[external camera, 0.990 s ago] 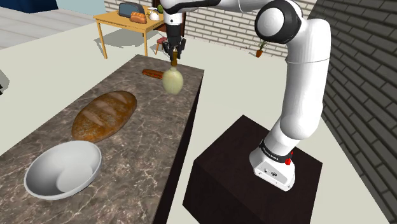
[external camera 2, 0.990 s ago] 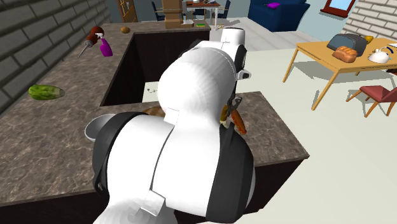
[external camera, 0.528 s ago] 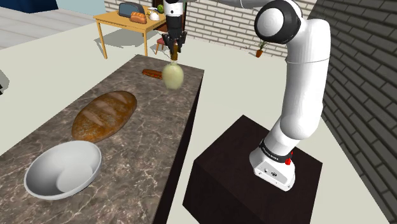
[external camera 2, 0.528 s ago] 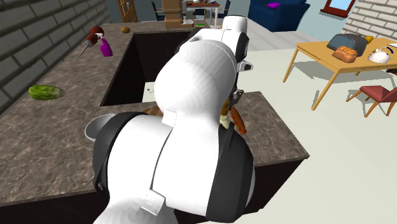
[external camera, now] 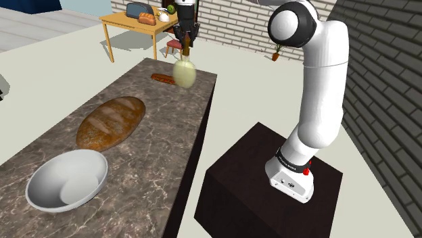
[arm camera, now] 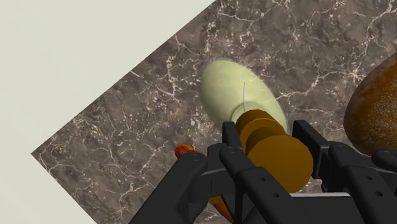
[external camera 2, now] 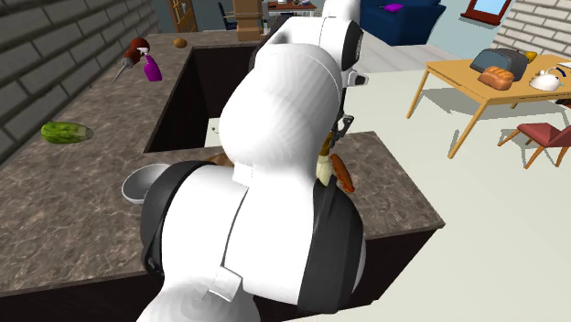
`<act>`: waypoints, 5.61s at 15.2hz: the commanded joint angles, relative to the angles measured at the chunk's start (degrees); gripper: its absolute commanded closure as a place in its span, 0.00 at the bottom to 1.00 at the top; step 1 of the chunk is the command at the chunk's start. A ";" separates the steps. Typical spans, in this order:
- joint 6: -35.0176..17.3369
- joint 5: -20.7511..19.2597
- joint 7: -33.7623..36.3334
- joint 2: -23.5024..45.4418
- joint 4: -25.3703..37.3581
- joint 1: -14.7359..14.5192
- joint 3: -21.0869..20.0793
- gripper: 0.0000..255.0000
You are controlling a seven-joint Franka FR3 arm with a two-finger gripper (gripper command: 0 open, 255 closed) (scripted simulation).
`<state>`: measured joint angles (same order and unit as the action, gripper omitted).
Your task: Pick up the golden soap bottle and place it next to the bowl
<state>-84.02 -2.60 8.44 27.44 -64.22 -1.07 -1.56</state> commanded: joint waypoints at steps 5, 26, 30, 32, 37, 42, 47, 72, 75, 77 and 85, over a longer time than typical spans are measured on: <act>5.96 -0.07 -0.17 2.22 8.18 -0.16 0.02 1.00; 2.92 1.45 13.70 -16.74 -14.09 -9.09 -4.52 1.00; 1.63 2.24 18.42 -20.48 -19.11 -11.69 -6.53 1.00; 1.15 2.68 20.84 -21.97 -21.04 -13.00 -7.60 1.00; 0.26 3.80 27.10 -24.62 -24.43 -16.28 -10.53 1.00; -0.32 4.81 33.63 -25.77 -25.90 -19.66 -13.66 1.00; -0.67 5.46 40.47 -25.40 -25.57 -23.19 -16.95 1.00; -14.14 5.54 51.06 -22.73 -35.85 -29.25 -22.14 1.00; -16.41 5.48 50.96 -22.54 -37.95 -29.26 -22.14 1.00; -17.90 5.42 50.92 -22.35 -39.27 -29.28 -22.13 1.00; -23.32 5.03 50.88 -21.22 -43.64 -29.38 -22.12 1.00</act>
<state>-106.84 2.49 59.27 6.09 -107.57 -30.42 -23.67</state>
